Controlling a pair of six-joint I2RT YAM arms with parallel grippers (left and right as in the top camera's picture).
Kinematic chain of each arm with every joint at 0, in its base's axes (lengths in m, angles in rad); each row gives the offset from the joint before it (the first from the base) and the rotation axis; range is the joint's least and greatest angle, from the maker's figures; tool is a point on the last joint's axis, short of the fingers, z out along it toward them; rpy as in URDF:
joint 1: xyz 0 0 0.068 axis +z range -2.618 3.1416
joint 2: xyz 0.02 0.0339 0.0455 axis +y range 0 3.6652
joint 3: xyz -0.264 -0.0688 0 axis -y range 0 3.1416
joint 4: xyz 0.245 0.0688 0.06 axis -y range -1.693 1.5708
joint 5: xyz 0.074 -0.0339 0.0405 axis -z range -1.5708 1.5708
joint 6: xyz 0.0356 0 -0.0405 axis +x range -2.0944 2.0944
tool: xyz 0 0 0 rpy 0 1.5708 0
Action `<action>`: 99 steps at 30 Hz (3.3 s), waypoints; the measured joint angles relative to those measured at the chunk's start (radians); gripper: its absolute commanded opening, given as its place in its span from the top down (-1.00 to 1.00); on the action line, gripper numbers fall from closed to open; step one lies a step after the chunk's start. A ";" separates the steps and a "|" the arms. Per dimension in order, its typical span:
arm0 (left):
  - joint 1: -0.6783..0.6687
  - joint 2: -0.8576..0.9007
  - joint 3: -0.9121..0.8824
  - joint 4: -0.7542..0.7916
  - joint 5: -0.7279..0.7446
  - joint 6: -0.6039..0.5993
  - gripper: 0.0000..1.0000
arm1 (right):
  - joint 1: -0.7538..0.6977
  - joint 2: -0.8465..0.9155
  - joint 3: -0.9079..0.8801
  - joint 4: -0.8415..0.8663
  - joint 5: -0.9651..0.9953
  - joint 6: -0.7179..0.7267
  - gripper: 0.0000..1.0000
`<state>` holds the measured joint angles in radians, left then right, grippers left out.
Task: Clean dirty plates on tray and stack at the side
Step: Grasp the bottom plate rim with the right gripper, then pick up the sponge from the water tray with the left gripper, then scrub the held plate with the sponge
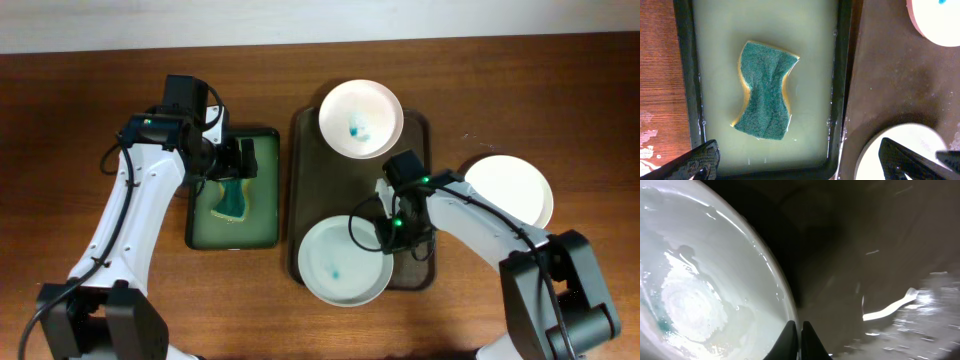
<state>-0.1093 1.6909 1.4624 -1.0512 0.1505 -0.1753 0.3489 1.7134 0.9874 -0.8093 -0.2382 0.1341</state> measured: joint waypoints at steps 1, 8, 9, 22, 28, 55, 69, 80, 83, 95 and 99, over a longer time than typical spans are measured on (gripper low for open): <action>0.000 0.000 0.000 0.000 0.000 0.000 -0.99 | -0.016 -0.007 0.014 0.000 0.024 0.020 0.92; 0.000 0.000 0.000 0.000 0.000 0.000 -0.99 | -0.156 -0.041 0.099 0.087 0.170 0.214 0.92; 0.000 0.000 0.000 0.000 0.000 0.000 -0.99 | -0.153 -0.041 0.099 0.085 0.171 0.230 0.89; 0.000 0.000 -0.002 0.034 -0.013 0.000 -0.69 | -0.104 -0.072 0.140 -0.005 0.175 0.166 0.15; 0.000 0.041 -0.138 0.243 -0.101 0.004 0.01 | -0.104 -0.180 0.173 -0.027 0.175 0.121 0.11; -0.087 0.182 0.045 0.068 -0.072 0.004 1.00 | -0.236 0.048 0.174 -0.046 0.041 0.058 0.38; -0.417 0.338 0.080 0.364 0.175 -0.134 1.00 | -0.236 0.186 0.177 0.083 -0.034 0.054 0.92; -0.515 0.512 0.132 0.418 0.145 -0.206 1.00 | -0.248 0.186 0.178 0.077 -0.017 0.053 0.92; -0.537 0.540 0.233 0.251 -0.019 -0.211 1.00 | -0.247 0.186 0.179 0.075 -0.026 0.054 0.92; -0.525 0.577 0.283 0.272 0.166 -0.142 1.00 | -0.241 0.188 0.179 0.077 -0.037 0.058 0.92; -0.608 0.584 0.283 0.296 0.228 -0.144 1.00 | -0.249 0.188 0.179 0.058 -0.038 0.069 0.91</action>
<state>-0.7170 2.2749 1.7454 -0.7551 0.3786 -0.3195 0.0998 1.9018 1.1664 -0.7513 -0.2760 0.2028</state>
